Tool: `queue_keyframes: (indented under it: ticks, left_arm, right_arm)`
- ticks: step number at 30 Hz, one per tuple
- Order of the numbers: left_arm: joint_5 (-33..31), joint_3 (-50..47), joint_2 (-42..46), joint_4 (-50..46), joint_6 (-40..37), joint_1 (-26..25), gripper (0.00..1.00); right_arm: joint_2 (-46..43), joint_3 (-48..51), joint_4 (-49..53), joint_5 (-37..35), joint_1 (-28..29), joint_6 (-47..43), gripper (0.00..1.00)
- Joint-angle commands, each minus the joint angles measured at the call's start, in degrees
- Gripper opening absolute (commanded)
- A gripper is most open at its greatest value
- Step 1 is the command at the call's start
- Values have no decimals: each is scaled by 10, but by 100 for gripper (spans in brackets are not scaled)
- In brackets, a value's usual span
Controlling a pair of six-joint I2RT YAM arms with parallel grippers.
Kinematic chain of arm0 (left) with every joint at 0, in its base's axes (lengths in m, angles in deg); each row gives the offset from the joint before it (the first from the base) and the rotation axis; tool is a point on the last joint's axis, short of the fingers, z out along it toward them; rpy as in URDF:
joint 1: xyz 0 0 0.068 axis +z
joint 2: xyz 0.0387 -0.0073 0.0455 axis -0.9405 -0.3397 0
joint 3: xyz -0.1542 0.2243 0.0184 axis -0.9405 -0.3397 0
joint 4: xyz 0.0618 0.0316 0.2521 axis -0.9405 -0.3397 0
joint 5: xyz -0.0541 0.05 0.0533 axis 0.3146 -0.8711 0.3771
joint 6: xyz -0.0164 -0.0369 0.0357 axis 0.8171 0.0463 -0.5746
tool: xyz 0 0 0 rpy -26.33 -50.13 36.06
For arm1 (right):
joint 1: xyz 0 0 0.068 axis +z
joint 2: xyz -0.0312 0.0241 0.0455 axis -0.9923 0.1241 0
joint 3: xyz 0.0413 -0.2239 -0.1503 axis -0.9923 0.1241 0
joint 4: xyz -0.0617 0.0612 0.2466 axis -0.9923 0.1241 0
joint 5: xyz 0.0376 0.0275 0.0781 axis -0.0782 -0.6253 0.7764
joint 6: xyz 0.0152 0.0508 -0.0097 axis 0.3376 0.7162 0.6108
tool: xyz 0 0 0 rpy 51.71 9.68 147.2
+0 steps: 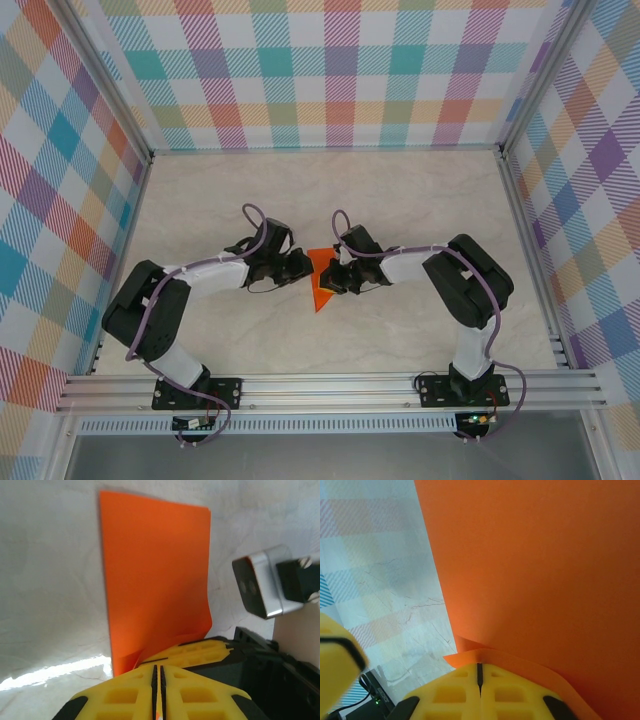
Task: Fold a paper plane with a square sheet of paper (pick it up from the middle)
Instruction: Third fold the triangle at the center of the table.
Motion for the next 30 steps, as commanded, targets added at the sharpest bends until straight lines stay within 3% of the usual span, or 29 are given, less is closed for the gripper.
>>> queue_keyframes:
  ticks: [1, 14, 20, 30]
  left_arm:
    - [23, -5, -20, 22, 9, -13, 10]
    - [11, 16, -74, 6, 12, -27, 1]
    - [-39, 23, -76, -33, 6, -27, 1]
    - [-85, 24, -96, -77, -4, -33, 0]
  right_arm:
    - [10, 4, 29, -15, -4, -14, 0]
    - [17, -5, 37, -16, -4, -11, 0]
    - [15, -8, 39, -10, -4, -13, 0]
    - [-83, 31, -2, 11, -19, -31, 0]
